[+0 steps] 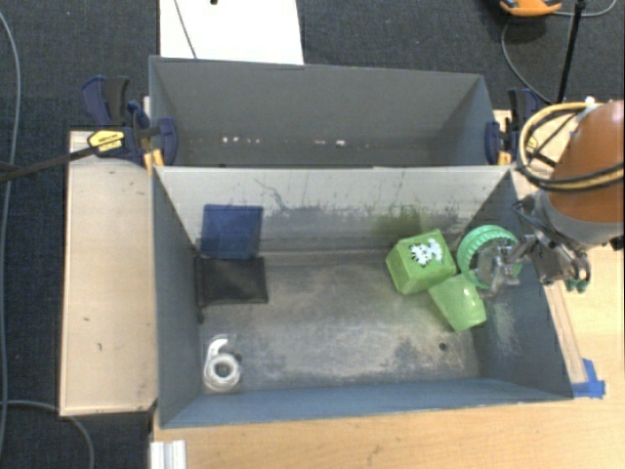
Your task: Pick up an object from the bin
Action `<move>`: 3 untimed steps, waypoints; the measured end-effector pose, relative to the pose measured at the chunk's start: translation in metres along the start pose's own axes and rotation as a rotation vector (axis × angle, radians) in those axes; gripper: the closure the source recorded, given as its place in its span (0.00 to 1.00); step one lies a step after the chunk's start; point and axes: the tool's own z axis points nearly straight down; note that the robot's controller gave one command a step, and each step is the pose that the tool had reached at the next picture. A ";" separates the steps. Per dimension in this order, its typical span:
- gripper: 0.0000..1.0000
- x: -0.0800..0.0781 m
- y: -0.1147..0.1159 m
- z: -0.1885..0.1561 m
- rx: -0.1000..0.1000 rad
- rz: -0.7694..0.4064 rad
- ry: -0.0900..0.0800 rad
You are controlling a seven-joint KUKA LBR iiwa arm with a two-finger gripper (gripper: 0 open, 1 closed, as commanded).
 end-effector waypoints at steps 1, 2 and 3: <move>1.00 0.000 0.000 0.000 0.000 -0.003 0.000; 1.00 0.000 0.000 0.000 0.000 -0.004 0.000; 1.00 0.000 0.000 0.000 0.000 -0.005 0.000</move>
Offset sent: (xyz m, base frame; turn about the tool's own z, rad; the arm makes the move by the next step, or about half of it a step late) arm 0.0000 0.0000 0.0000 0.0000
